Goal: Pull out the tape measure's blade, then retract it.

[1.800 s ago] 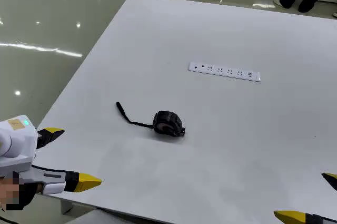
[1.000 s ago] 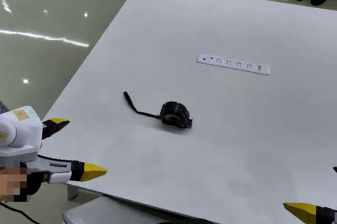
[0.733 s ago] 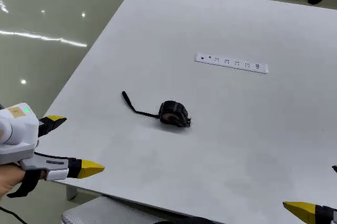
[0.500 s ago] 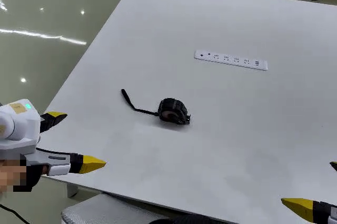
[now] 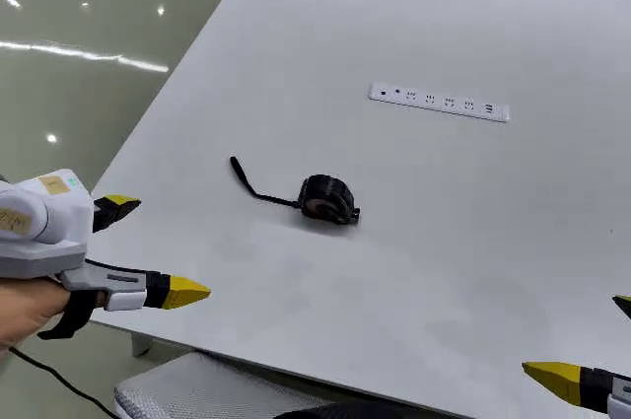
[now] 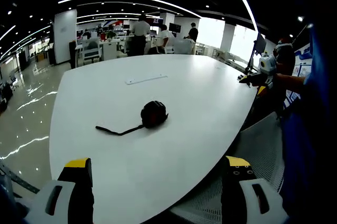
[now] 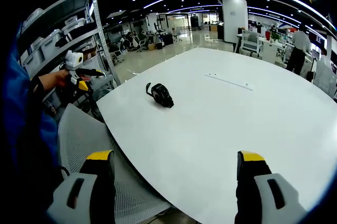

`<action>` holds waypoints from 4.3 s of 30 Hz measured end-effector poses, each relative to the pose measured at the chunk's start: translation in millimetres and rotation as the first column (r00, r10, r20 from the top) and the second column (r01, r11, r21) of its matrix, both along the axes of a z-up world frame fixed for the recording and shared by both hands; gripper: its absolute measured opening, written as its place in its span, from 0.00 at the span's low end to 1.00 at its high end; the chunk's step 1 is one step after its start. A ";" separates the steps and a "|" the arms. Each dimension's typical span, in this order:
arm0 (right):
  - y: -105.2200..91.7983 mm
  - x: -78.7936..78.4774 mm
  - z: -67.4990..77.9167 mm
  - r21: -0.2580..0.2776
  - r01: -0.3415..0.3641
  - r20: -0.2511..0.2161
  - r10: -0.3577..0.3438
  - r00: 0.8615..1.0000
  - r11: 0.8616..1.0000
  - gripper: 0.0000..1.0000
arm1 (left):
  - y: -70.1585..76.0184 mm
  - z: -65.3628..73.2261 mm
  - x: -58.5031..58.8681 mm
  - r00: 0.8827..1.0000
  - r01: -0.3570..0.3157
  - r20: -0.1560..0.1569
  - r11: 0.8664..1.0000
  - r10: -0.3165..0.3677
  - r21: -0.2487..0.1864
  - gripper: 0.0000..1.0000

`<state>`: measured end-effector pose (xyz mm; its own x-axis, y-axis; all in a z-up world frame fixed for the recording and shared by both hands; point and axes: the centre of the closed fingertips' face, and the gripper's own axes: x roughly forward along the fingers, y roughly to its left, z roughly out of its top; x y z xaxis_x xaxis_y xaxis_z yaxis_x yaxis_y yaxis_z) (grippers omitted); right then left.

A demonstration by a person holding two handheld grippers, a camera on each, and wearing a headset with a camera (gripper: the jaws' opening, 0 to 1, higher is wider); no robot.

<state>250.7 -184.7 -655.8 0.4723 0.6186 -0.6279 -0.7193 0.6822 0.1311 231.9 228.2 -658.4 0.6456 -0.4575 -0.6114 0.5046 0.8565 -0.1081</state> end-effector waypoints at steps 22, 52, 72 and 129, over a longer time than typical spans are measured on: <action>8.0 10.4 -3.9 -0.020 -0.060 0.011 0.060 0.998 0.998 0.92 | -19.7 -0.5 19.3 1.000 0.027 0.012 0.999 -0.027 0.020 1.00; 29.5 36.2 -16.9 -0.020 -0.109 0.001 0.109 0.994 0.994 0.90 | -28.6 -14.9 49.6 0.998 0.060 0.004 0.998 -0.060 0.037 1.00; 58.4 49.8 -25.3 -0.012 -0.161 -0.008 0.161 0.987 0.987 0.89 | -39.2 -17.4 75.1 0.995 0.096 0.011 0.994 -0.097 0.047 0.99; 119.2 83.2 -58.6 -0.020 -0.338 -0.034 0.337 0.941 0.941 0.87 | -76.9 -41.6 123.4 0.980 0.198 -0.002 0.977 -0.198 0.075 0.96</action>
